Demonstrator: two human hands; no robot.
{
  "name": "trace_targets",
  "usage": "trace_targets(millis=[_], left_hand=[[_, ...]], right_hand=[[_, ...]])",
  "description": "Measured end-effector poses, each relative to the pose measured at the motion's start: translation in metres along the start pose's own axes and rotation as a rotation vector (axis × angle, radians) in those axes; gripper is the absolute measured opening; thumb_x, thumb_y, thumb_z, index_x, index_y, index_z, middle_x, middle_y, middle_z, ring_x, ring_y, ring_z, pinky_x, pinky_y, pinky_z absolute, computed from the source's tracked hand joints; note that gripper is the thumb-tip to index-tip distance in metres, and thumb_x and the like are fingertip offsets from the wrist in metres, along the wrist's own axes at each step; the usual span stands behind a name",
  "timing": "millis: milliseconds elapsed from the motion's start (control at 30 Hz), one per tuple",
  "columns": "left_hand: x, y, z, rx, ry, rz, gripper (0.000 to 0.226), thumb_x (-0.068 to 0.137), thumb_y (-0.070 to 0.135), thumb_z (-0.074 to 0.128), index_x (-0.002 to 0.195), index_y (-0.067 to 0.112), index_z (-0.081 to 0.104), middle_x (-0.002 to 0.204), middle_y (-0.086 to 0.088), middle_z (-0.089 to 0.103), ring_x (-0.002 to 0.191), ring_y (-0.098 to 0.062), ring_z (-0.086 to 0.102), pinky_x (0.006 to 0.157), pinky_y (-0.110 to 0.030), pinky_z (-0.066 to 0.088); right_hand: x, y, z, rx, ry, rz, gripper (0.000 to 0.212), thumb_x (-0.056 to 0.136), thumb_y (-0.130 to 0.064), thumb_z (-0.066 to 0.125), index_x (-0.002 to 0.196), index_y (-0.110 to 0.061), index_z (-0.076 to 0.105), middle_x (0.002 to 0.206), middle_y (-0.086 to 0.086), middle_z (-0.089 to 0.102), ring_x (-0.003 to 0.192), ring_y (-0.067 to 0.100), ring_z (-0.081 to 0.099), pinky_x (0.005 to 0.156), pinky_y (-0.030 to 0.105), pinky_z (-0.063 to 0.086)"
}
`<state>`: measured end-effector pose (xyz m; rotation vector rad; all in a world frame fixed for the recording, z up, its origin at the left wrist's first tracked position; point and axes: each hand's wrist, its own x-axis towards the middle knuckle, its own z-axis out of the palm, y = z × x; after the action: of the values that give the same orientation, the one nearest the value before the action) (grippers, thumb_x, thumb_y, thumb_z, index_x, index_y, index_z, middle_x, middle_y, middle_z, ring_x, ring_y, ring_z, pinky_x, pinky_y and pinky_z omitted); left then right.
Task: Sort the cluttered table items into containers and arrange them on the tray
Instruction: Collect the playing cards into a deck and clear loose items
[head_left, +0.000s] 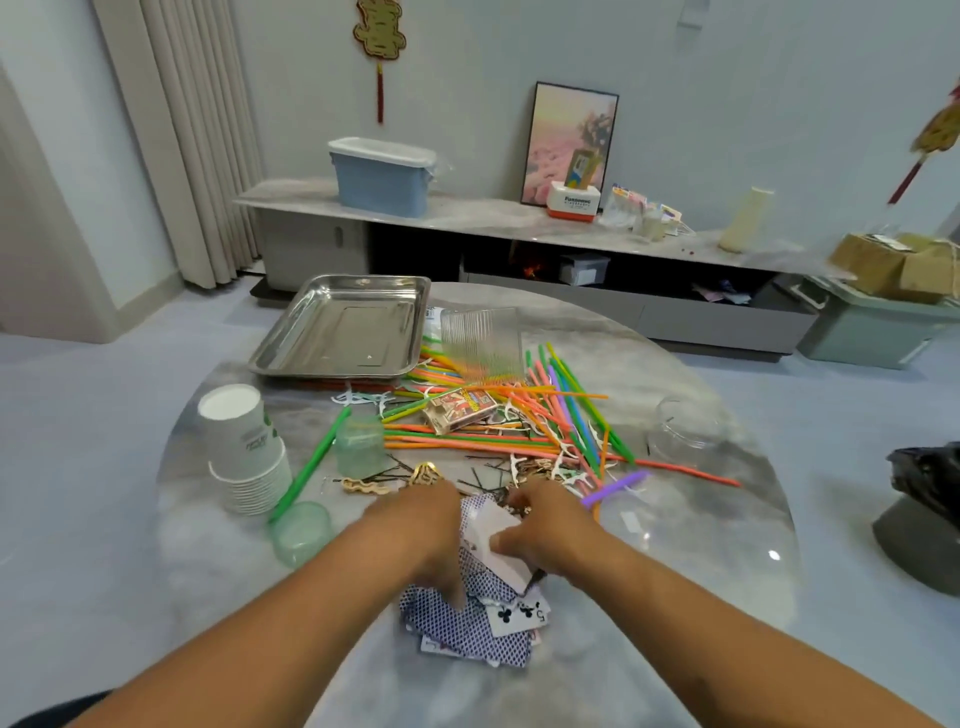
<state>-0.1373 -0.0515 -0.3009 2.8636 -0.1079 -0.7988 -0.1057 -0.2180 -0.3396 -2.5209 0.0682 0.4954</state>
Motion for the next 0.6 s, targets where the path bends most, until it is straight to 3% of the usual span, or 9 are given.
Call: trace_targets(millis=[133, 267, 400, 500, 600], left_hand=[[-0.02, -0.016, 0.049, 0.15, -0.052, -0.045, 0.115, 0.062, 0.049, 0.089, 0.148, 0.012, 0.023, 0.138, -0.01, 0.049, 0.122, -0.029, 0.057, 0.095, -0.038, 0.051], [-0.019, -0.031, 0.061, -0.02, 0.0, -0.052, 0.114, 0.058, 0.054, 0.091, 0.144, 0.019, 0.025, 0.138, -0.009, 0.043, 0.124, -0.03, 0.053, 0.097, -0.038, 0.05], [-0.014, -0.036, 0.064, -0.17, 0.073, -0.038, 0.115, 0.055, 0.056, 0.092, 0.143, 0.019, 0.029, 0.135, -0.008, 0.048, 0.123, -0.028, 0.054, 0.097, -0.036, 0.048], [-0.008, -0.037, 0.068, -0.238, 0.124, -0.025, 0.113, 0.053, 0.056, 0.093, 0.141, 0.019, 0.032, 0.132, -0.006, 0.053, 0.119, -0.026, 0.056, 0.093, -0.035, 0.049], [-0.003, -0.038, 0.071, -0.283, 0.149, -0.008, 0.113, 0.05, 0.059, 0.093, 0.139, 0.021, 0.033, 0.133, -0.002, 0.055, 0.117, -0.024, 0.057, 0.095, -0.036, 0.049]], right_hand=[[-0.019, 0.011, 0.013, -0.126, 0.078, 0.029, 0.06, 0.072, -0.052, 0.083, 0.117, -0.02, 0.058, 0.113, 0.0, 0.066, 0.102, 0.023, 0.063, 0.086, 0.036, 0.054], [-0.025, 0.008, 0.014, -0.27, 0.113, 0.065, 0.07, 0.062, -0.069, 0.077, 0.11, -0.021, 0.061, 0.122, 0.003, 0.06, 0.114, 0.027, 0.058, 0.09, 0.037, 0.053], [-0.028, 0.002, 0.024, -0.215, 0.075, 0.038, 0.074, 0.062, -0.064, 0.081, 0.118, -0.023, 0.056, 0.125, 0.002, 0.058, 0.11, 0.024, 0.061, 0.087, 0.036, 0.055], [-0.029, -0.001, 0.033, -0.111, 0.061, 0.0, 0.077, 0.061, -0.053, 0.085, 0.123, -0.024, 0.048, 0.123, 0.005, 0.055, 0.1, 0.028, 0.067, 0.083, 0.044, 0.06], [-0.024, -0.001, 0.034, -0.008, 0.066, 0.029, 0.09, 0.058, -0.047, 0.09, 0.128, -0.021, 0.041, 0.126, 0.009, 0.051, 0.106, 0.032, 0.065, 0.081, 0.046, 0.061]])
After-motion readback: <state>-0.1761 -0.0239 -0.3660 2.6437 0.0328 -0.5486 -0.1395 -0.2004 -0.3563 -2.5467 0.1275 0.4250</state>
